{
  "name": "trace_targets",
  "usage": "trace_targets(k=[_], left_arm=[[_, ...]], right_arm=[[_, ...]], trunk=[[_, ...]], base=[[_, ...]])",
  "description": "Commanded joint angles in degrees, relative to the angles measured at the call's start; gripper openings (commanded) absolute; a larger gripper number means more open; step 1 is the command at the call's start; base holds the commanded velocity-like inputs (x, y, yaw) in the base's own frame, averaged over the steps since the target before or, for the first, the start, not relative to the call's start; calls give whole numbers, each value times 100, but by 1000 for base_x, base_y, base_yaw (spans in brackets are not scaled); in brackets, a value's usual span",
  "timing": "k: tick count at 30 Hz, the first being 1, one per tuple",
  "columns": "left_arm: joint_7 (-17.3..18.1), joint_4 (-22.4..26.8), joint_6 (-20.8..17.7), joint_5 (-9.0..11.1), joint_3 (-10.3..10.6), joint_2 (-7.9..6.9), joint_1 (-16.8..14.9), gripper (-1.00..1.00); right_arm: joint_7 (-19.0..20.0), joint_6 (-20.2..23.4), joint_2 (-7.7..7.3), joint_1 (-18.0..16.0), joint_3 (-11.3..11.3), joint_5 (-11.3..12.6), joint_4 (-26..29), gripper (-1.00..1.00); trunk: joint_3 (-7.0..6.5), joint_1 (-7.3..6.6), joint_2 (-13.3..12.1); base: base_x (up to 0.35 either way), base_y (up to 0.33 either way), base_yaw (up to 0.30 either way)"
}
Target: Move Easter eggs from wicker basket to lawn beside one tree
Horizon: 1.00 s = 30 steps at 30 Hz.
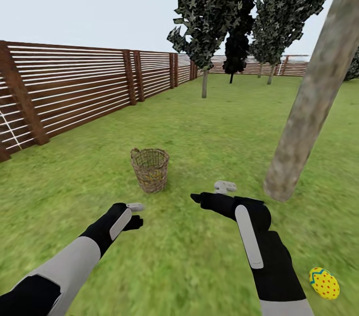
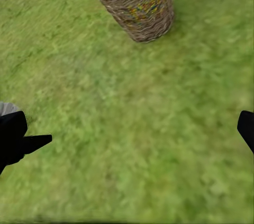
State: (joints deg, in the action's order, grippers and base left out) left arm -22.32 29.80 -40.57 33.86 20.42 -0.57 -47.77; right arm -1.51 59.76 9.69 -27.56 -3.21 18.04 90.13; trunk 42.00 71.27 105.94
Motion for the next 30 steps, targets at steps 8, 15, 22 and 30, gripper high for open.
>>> trace_targets(k=[8, 15, 22, 30], left_arm=[[-45, 8, -12, 59, 41, -6, -5, 100], [-45, 8, -12, 59, 41, -11, -5, 100], [-45, 8, -14, 59, 41, -13, -5, 100], [-45, 8, -12, 59, 41, -13, -5, 100]], right_arm=[[-23, 24, -2, -4, -60, 15, 4, 100], [-25, 24, -2, -4, -65, 15, 4, 100], [-25, 24, -2, -4, -65, 21, 4, 100], [-5, 24, -2, -4, -59, 24, 4, 100]], trunk=[[-84, -177, -319], [-162, -331, -600], [-241, -484, -881], [-354, -660, -1202]], base=[[0, 0, 210], [0, 0, 210], [0, 0, 210], [0, 0, 125]])
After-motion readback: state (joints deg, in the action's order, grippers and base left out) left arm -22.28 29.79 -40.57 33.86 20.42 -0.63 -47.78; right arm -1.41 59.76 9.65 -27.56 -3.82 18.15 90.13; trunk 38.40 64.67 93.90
